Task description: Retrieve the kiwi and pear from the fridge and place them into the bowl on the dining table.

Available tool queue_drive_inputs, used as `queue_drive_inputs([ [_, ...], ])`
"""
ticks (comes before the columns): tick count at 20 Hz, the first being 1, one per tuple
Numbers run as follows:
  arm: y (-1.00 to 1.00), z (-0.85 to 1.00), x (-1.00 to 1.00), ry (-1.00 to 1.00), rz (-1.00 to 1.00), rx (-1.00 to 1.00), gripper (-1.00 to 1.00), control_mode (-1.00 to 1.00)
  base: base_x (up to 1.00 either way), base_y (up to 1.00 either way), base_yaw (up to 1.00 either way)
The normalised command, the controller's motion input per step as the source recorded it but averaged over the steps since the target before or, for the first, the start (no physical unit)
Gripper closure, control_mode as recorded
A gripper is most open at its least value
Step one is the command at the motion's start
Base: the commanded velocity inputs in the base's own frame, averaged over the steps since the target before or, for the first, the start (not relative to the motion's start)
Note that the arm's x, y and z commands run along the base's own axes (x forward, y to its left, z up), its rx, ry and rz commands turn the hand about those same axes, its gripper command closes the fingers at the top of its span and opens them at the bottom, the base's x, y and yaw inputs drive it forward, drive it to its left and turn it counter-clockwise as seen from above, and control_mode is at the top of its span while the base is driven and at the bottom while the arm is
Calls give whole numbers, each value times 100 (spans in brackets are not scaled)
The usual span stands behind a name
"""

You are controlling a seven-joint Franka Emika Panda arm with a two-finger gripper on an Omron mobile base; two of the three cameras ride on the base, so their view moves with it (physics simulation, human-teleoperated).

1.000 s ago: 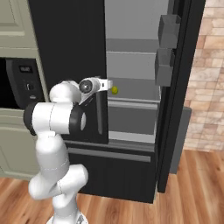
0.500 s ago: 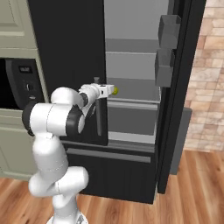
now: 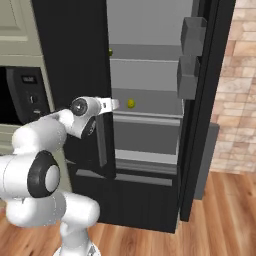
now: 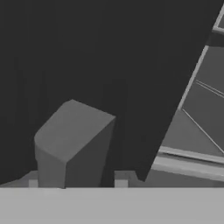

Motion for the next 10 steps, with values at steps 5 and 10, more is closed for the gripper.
queue_drive_inputs([
  [5, 9, 100, -100, 65, 0, -3, 100, -100, 0, 0, 0],
  [10, 57, 100, -100, 68, 0, -2, 100, -100, 0, 0, 0],
])
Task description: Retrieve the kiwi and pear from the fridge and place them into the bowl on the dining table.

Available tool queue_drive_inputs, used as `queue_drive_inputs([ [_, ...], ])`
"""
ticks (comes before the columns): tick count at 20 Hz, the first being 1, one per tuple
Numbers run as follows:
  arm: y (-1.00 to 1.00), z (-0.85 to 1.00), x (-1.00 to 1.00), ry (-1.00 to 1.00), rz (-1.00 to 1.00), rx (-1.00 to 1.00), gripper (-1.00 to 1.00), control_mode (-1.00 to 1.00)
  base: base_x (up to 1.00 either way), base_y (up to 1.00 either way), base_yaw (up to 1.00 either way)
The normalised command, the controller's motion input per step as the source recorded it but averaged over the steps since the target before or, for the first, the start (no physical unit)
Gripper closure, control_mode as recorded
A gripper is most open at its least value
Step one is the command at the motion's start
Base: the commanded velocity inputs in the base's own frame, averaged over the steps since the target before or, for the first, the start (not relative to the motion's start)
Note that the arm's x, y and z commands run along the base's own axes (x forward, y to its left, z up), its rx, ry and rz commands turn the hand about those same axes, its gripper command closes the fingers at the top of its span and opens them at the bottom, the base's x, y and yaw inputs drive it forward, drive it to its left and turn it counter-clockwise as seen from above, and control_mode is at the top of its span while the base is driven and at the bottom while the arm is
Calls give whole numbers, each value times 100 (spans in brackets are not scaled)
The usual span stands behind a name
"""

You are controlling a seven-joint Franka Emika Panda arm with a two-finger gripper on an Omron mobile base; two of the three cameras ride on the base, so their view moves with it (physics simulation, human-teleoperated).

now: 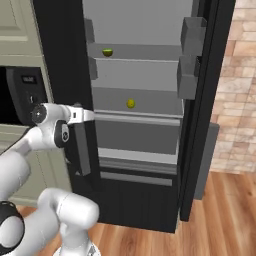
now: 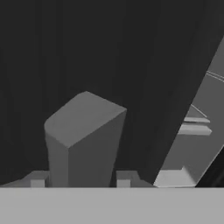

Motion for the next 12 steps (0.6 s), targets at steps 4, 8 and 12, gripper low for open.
queue_drive_inputs([
  [4, 73, 99, -100, 74, 0, 0, 100, -100, 0, 0, 0],
  [8, 85, 83, -100, 80, 0, -1, 100, -100, 0, 0, 0],
  [12, 93, 50, -100, 72, 0, -10, 100, -100, 0, 0, 0],
])
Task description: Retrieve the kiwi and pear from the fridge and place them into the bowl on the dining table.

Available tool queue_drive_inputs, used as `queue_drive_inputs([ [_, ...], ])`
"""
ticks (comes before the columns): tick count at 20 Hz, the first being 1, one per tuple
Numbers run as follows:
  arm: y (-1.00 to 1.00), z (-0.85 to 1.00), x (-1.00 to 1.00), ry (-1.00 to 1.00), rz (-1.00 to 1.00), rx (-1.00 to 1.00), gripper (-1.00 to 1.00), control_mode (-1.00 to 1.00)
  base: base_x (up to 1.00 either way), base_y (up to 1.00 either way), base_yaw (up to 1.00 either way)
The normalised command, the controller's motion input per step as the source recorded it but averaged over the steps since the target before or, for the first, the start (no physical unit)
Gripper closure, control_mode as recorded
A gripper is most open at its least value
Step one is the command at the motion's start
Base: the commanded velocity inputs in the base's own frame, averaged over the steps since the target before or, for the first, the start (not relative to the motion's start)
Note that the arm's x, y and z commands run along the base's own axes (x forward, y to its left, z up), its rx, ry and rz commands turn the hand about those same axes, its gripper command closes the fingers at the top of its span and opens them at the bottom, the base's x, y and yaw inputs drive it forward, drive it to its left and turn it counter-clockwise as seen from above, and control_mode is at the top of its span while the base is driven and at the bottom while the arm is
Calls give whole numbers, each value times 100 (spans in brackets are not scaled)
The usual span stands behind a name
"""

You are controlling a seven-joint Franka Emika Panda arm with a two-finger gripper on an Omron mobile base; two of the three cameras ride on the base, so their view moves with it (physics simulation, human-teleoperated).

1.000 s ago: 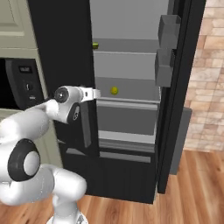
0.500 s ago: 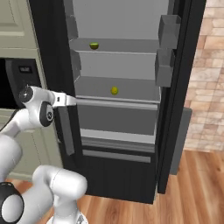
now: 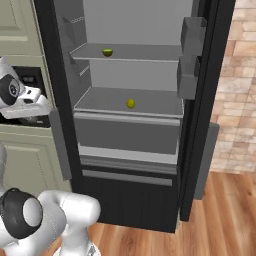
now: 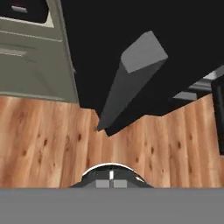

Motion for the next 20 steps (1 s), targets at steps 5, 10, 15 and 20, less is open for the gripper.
queue_drive_inputs([
  [5, 94, 1, -94, 38, 1, -22, 100, -100, 0, 0, 0],
  [10, -12, 36, -87, -71, -5, -13, 100, -100, 0, 0, 0],
  [15, -56, 16, -41, -85, -15, -9, 100, -100, 0, 0, 0],
  [20, -86, 54, -5, -43, -18, 1, 100, -100, 0, 0, 0],
])
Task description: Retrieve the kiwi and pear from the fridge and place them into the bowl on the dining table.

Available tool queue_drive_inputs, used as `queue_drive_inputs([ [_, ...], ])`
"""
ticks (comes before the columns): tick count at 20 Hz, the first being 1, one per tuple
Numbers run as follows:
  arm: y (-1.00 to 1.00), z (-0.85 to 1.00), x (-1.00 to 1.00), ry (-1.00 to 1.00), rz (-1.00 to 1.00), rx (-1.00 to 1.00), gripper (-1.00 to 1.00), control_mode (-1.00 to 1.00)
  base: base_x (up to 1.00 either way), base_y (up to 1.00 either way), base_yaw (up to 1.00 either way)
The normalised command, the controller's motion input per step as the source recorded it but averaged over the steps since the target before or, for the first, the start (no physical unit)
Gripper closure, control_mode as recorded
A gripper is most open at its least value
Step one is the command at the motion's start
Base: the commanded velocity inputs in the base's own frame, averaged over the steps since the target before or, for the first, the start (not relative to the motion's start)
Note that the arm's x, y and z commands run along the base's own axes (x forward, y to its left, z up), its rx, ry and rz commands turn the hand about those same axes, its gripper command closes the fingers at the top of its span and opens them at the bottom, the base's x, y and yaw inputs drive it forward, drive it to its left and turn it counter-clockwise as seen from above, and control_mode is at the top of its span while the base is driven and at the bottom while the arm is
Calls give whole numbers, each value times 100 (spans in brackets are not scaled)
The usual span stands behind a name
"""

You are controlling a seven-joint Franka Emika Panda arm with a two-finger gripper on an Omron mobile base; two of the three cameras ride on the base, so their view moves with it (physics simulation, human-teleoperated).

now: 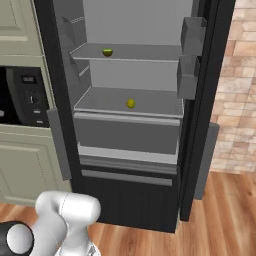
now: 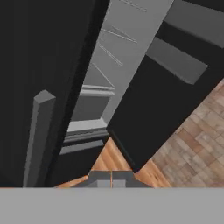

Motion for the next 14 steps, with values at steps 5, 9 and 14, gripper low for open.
queue_drive_inputs([
  [5, -100, 84, -3, 1, -8, 11, 100, -100, 0, 0, 0],
  [9, -63, 6, 6, 22, 0, 4, 100, -100, 0, 0, 0],
  [14, -2, -74, 8, 18, 0, 0, -100, -100, 0, 0, 0],
])
